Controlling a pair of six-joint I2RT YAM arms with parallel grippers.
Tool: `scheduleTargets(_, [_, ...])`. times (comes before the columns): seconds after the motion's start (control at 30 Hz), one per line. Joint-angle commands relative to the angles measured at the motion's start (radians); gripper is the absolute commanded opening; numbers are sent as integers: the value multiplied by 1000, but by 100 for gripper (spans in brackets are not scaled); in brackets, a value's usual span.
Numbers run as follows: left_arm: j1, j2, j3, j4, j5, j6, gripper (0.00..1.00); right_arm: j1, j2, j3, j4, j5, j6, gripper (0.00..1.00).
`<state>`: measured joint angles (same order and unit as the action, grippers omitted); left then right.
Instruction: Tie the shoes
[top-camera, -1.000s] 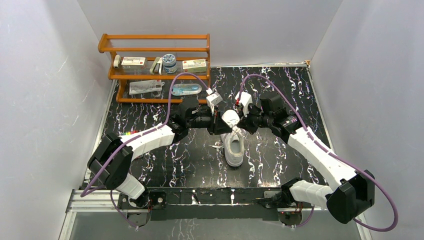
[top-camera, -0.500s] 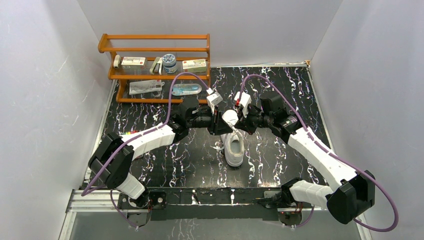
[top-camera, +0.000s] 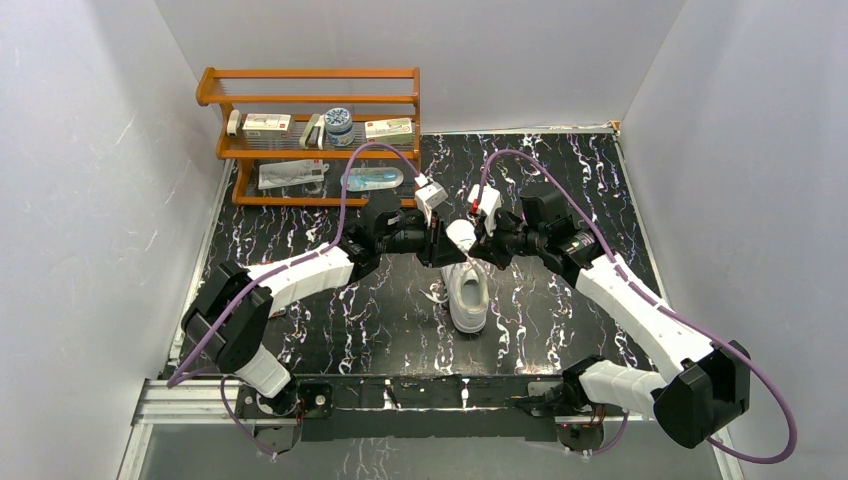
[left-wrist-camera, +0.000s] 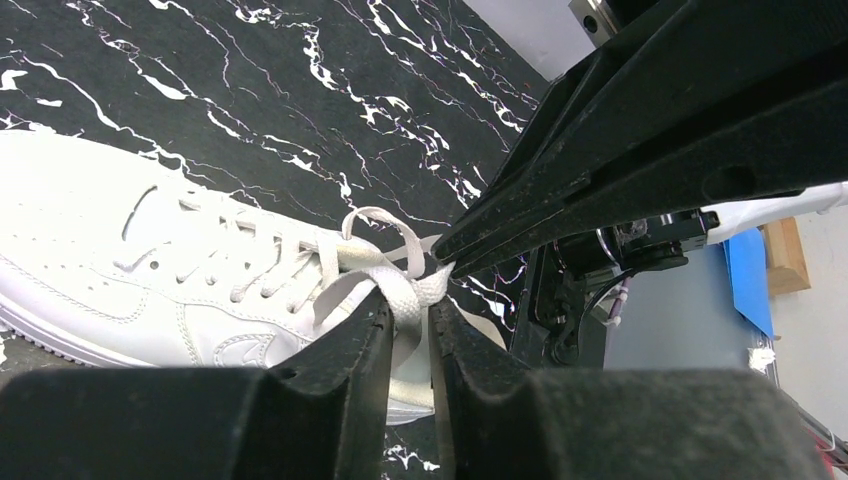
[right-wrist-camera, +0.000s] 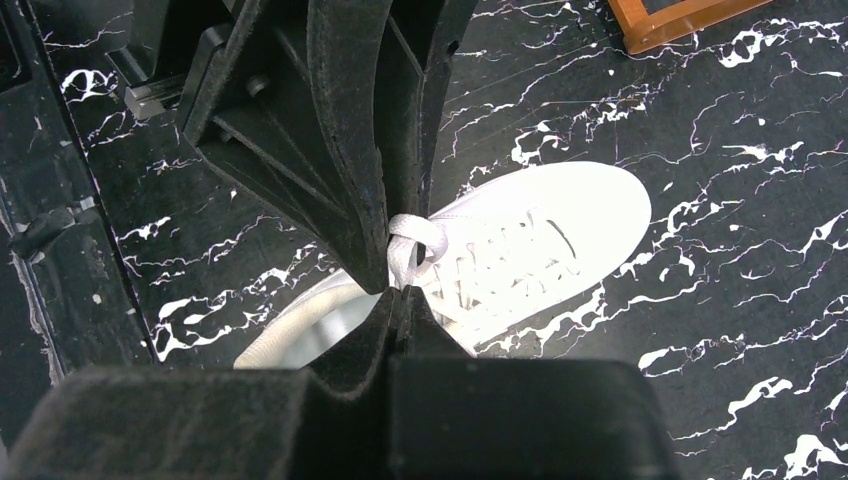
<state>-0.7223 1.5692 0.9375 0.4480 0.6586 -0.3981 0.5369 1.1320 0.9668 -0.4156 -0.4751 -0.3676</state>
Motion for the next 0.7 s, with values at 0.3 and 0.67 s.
scheduleTargets(0.3, [2,-12,50,-12,7,46,0,0,-28,59,-23,15,-13,0])
scheduleTargets(0.67, [2,29,142,-227,25,-7,0,-1,69,220,-207,379,-11,0])
